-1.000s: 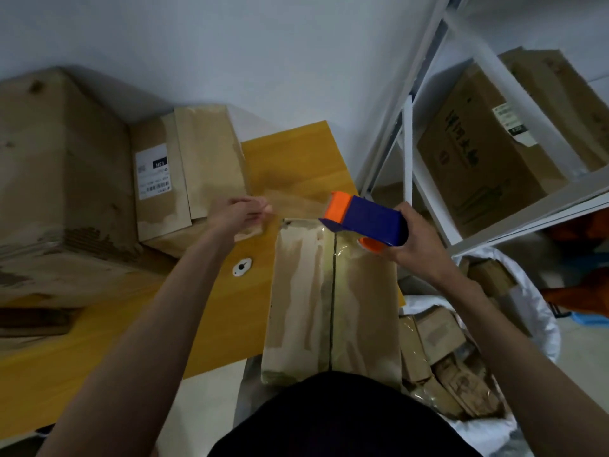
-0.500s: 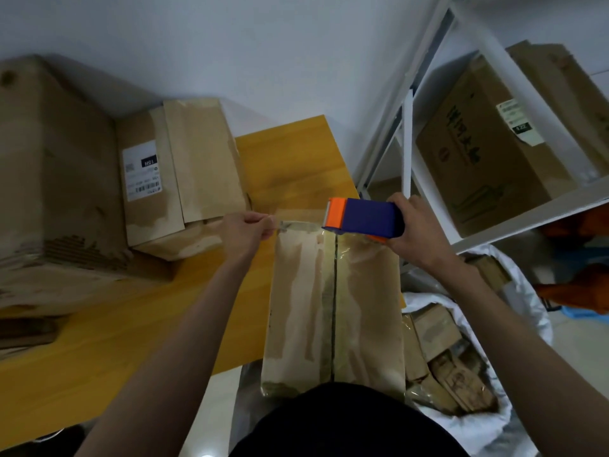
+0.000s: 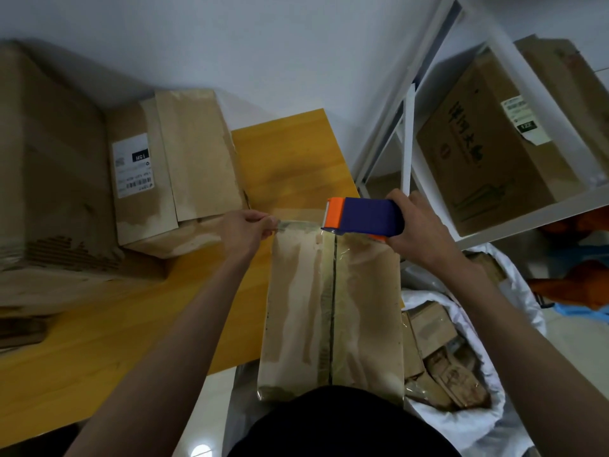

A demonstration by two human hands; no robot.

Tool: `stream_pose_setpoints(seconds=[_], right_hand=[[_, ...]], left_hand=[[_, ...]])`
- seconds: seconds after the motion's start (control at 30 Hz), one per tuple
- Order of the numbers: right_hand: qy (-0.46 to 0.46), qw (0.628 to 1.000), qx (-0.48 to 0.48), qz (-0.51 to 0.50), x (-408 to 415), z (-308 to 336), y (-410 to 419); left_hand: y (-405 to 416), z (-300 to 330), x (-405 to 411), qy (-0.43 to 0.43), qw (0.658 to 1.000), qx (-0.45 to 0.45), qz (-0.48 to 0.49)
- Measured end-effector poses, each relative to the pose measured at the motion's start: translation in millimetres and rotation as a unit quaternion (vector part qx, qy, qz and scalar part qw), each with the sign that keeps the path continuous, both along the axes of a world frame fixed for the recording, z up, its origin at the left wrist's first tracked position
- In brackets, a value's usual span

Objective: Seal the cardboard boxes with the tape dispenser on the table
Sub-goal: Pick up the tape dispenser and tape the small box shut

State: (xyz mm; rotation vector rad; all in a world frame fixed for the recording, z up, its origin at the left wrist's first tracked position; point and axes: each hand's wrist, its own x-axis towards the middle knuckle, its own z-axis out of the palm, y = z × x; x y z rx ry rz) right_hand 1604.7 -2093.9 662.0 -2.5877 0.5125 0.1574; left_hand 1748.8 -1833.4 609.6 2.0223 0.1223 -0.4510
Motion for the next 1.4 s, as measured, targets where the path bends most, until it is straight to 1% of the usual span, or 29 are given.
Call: stream_pose_setpoints(seconds=[0.1,0.23,0.37,0.47,0.57,0.63,0.7,0.73,0.77,0.83,0.9,0.93,1.03,1.17,1.23,1.33,1.4], right_hand=[[0.009,1.000,-0.006,-0.001,3,1,1],[0.017,1.000,-0.012,-0.003,2,0,2],[0.008,1.000,-0.017,-0.001,2,-4,2],[0.002,1.000,-0.030,0.007,2,-6,2],[-0.006,0.999,-0.043,0.009,0,-9,2],[-0.018,0.999,-0.038,0.008,-1,-10,2],[-0.027,0.999,-0.034,0.013,-3,-11,1],[-0.030,0.999,-0.035,0.015,-3,-12,0],[-0.031,0.999,-0.035,0.016,-3,-13,-1],[-0.029,0.999,-0.035,0.021,-4,-15,-2],[-0.033,0.999,-0.035,0.023,-4,-17,-3],[-0.037,0.999,-0.031,0.021,-4,-17,-3],[-0.069,0.998,0.013,-0.008,-9,-20,-6],[-0.140,0.975,0.138,-0.109,-19,-31,-5],[-0.151,0.966,0.160,-0.136,-21,-36,-4],[-0.157,0.949,0.234,-0.143,-24,-43,-2],[-0.165,0.941,0.256,-0.146,-25,-43,-1]], left_hand=[[-1,-3,0,-0.020,0.999,0.029,-0.010],[-1,-7,-1,-0.021,0.999,0.033,0.003],[-3,-9,-2,-0.037,0.998,0.052,-0.011],[-4,-8,-2,-0.077,0.988,0.125,-0.045],[-3,-15,-2,-0.106,0.965,0.220,-0.095],[1,-20,-4,-0.110,0.946,0.279,-0.125],[2,-22,-16,-0.120,0.942,0.275,-0.150],[2,-22,-26,-0.149,0.939,0.255,-0.175],[0,-20,-37,-0.193,0.929,0.236,-0.210],[-5,-24,-57,-0.269,0.891,0.227,-0.288],[-8,-35,-68,-0.293,0.862,0.254,-0.327],[-9,-39,-71,-0.292,0.857,0.271,-0.328],[-16,-44,-77,-0.285,0.847,0.317,-0.318],[-21,-45,-81,-0.280,0.840,0.348,-0.308],[-21,-44,-81,-0.274,0.840,0.353,-0.309],[-20,-44,-80,-0.267,0.843,0.339,-0.322],[-19,-45,-77,-0.270,0.843,0.329,-0.329]])
